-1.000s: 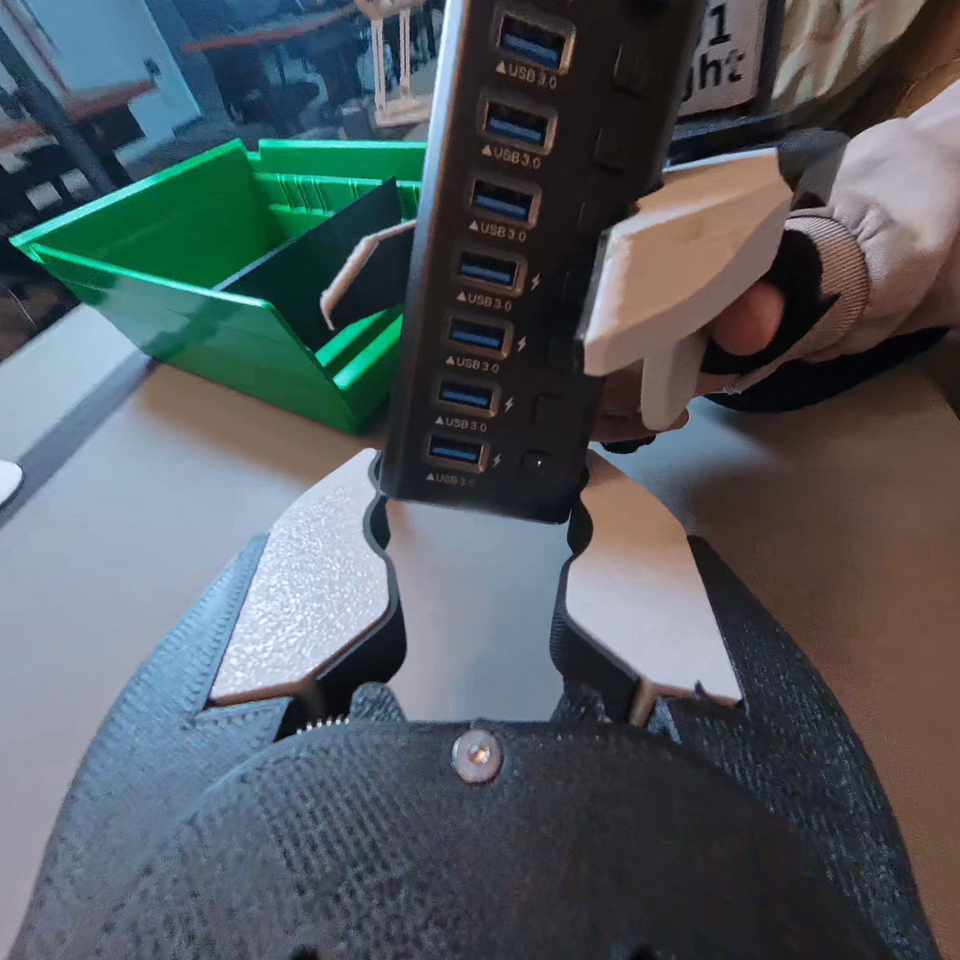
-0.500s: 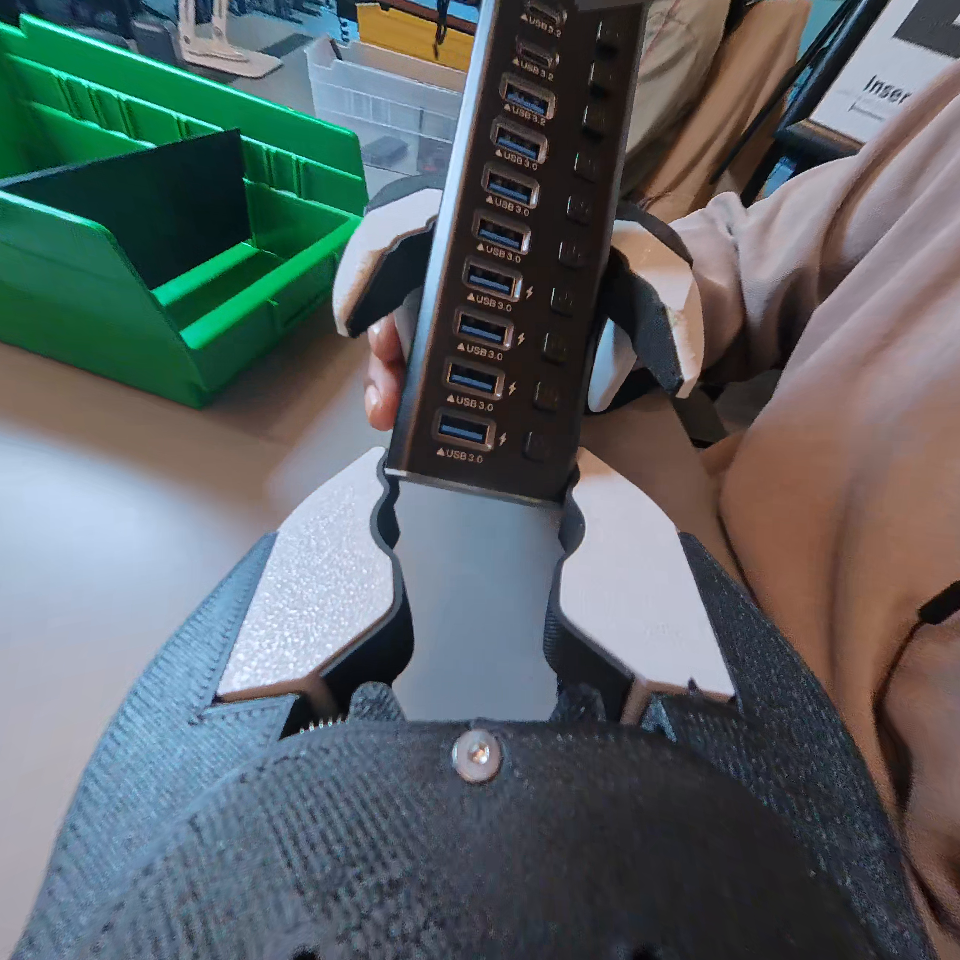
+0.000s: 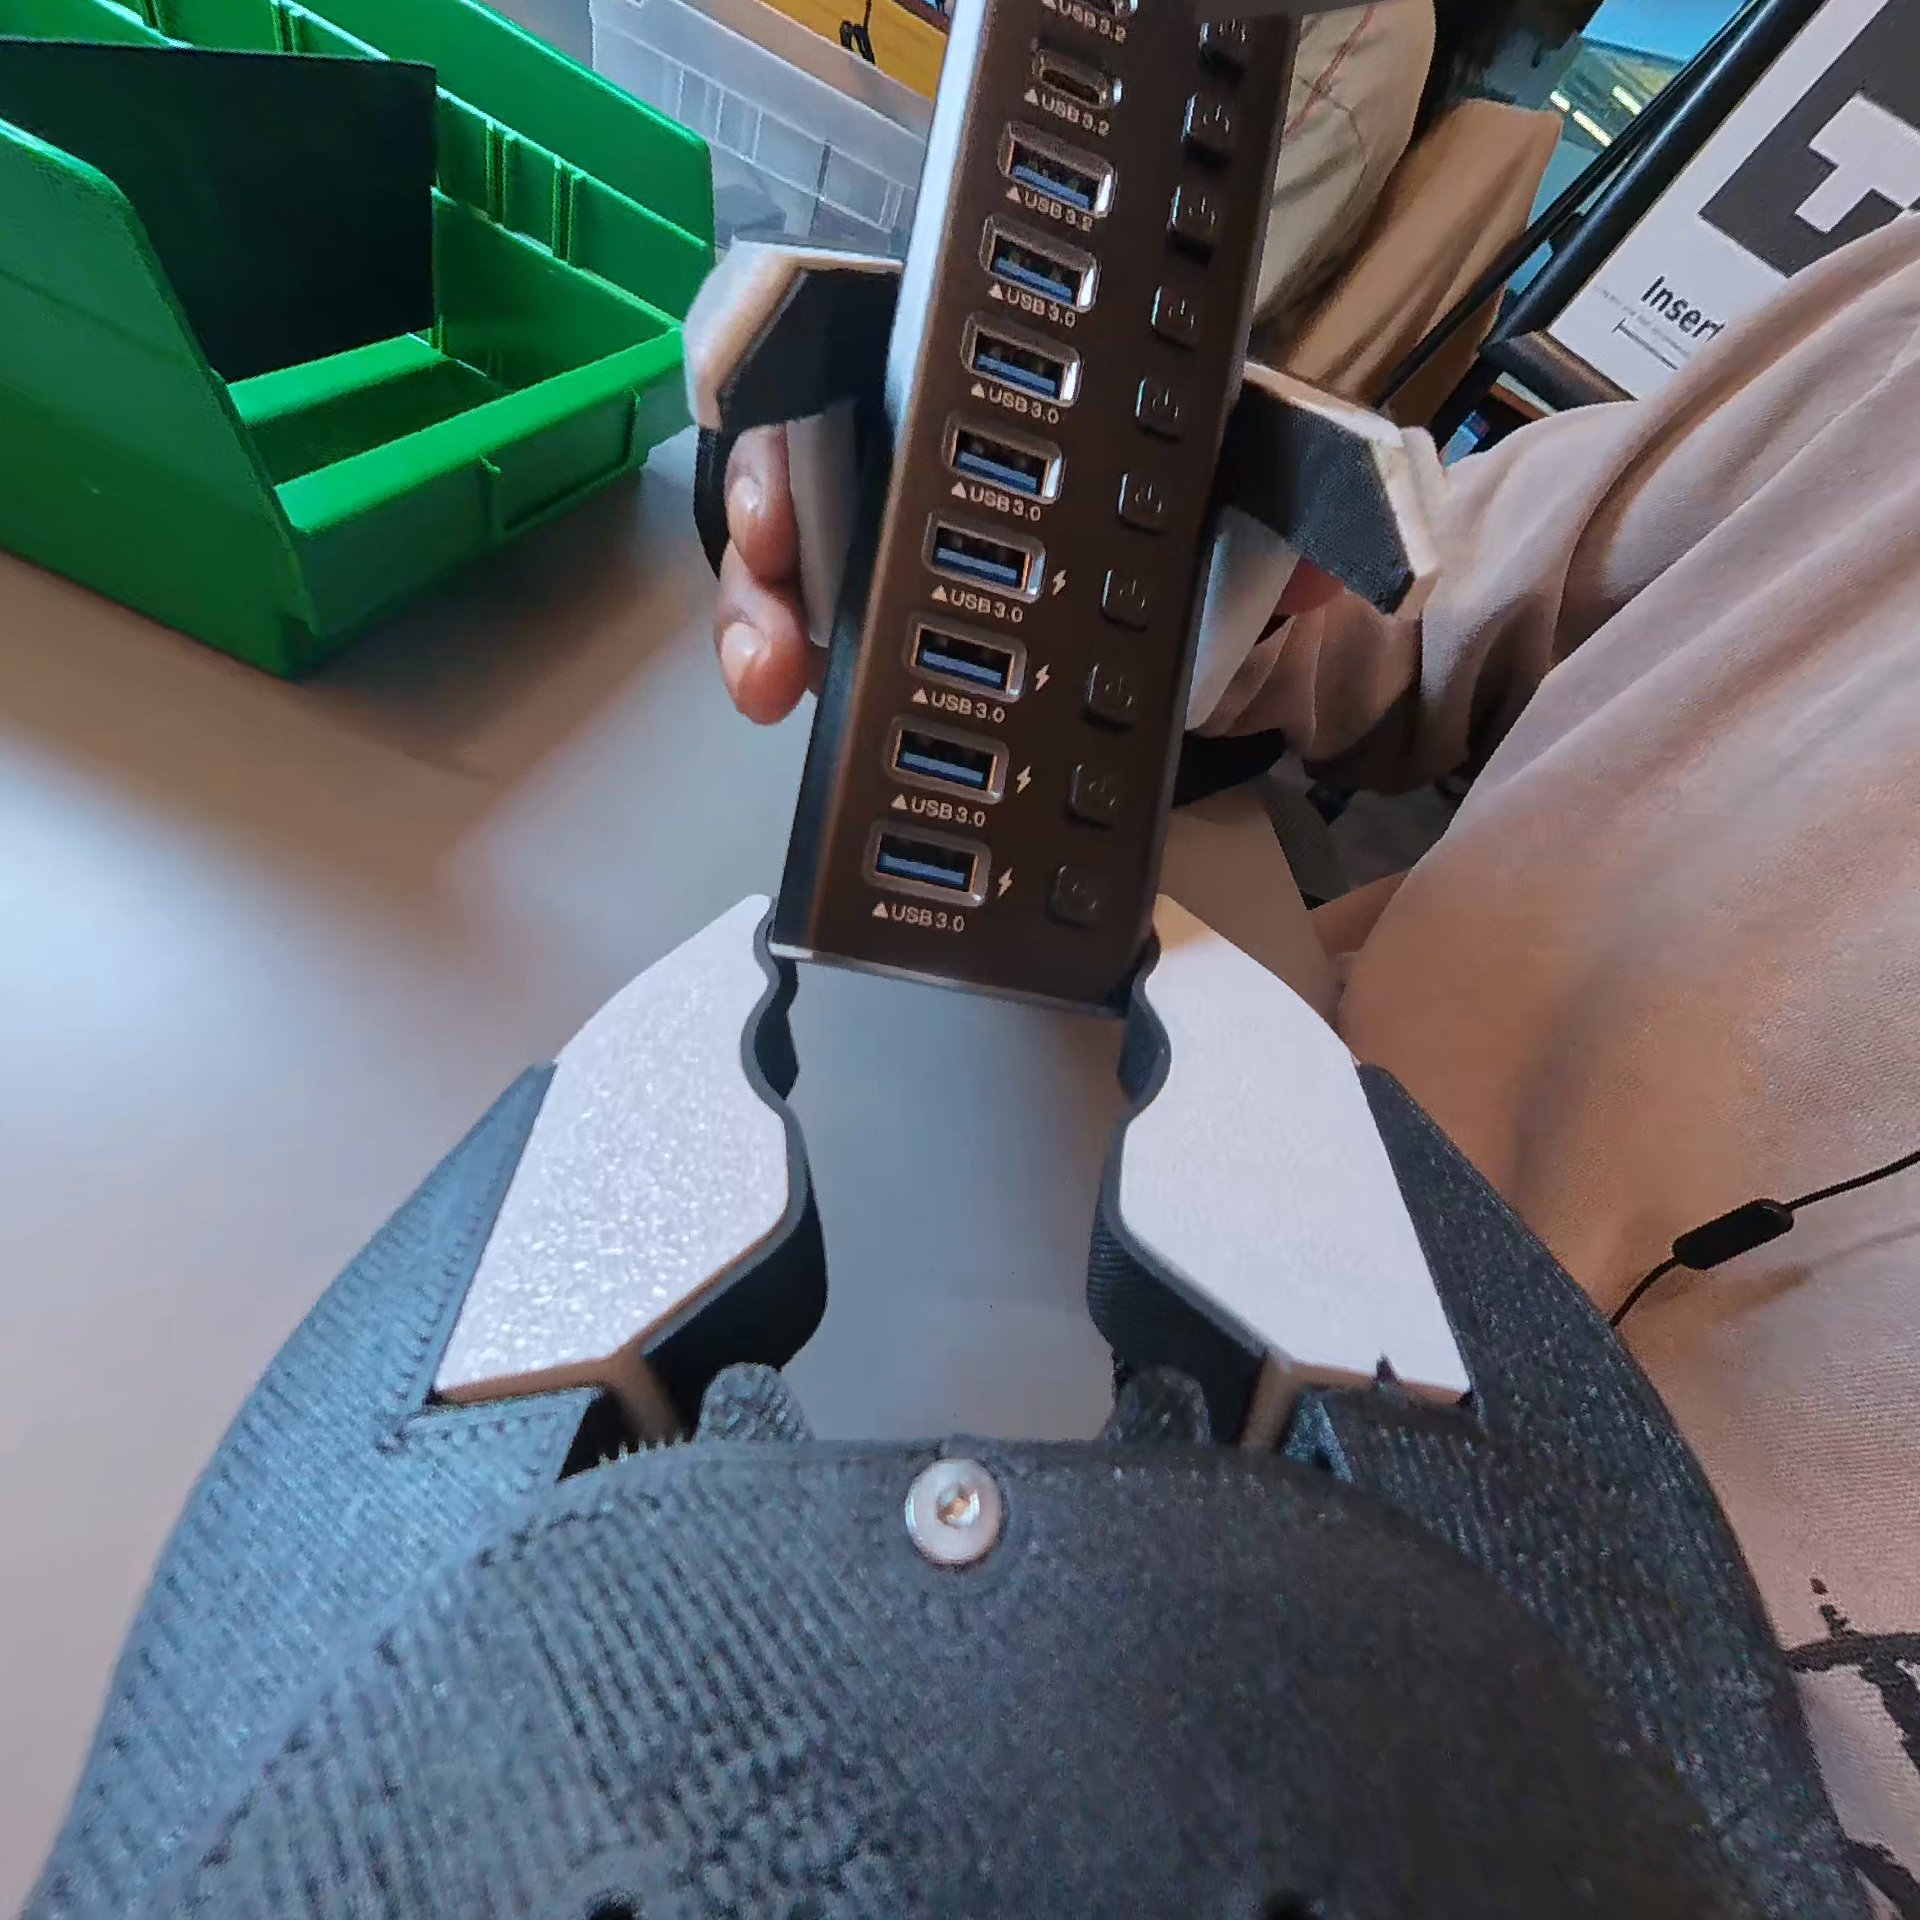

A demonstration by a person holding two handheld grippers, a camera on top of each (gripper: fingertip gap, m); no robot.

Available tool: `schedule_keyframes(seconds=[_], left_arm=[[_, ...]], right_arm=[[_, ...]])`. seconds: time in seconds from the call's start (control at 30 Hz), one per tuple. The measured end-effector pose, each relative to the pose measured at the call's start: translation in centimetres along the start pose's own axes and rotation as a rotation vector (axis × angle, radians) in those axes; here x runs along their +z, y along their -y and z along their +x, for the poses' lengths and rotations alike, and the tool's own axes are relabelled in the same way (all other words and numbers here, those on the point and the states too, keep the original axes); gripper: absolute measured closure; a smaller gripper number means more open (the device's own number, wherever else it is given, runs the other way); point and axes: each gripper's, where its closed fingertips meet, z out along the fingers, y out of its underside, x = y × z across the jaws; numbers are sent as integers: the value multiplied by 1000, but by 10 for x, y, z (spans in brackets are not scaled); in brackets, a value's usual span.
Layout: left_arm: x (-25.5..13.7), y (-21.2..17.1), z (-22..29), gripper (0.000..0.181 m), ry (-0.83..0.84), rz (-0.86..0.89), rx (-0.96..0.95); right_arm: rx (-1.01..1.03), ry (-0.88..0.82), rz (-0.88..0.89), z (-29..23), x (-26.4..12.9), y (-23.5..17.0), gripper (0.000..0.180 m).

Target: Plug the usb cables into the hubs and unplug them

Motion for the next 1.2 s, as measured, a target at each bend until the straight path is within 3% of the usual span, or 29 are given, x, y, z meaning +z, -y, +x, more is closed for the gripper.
schedule_keyframes(seconds=[0.03, 0.4, 0.57, 0.67, 0.8, 0.87, 1.0, 1.1, 1.2], left_arm=[[1, -1, 0, 119, 2, -8, 8], [2, 7, 1, 119, 20, 60, 54], [-19, 24, -7, 115, 86, 122, 113], [-69, 54, -28, 121, 290, 176, 228], [-195, 91, -67, 147, 765, 161, 378], [-250, 89, -84, 152, 918, 55, 365], [-322, 40, -135, 153, 1084, -314, 237], [-333, -9, -163, 154, 1065, -608, 194], [-315, -32, -180, 154, 983, -771, 231]], right_arm=[[-9, 0, -8, 0, 0, -1, 99], [21, -44, 1, 8, -7, 3, 108], [2, -67, 29, 12, -14, 14, 108], [-26, -90, 46, 16, -25, 28, 108], [-30, -145, 40, 29, -44, 37, 108], [-9, -151, 41, 32, -51, 35, 108], [1, -146, 13, 33, -51, 27, 108], [-9, -127, 15, 27, -47, 29, 108], [1, -131, 11, 27, -48, 26, 108]])
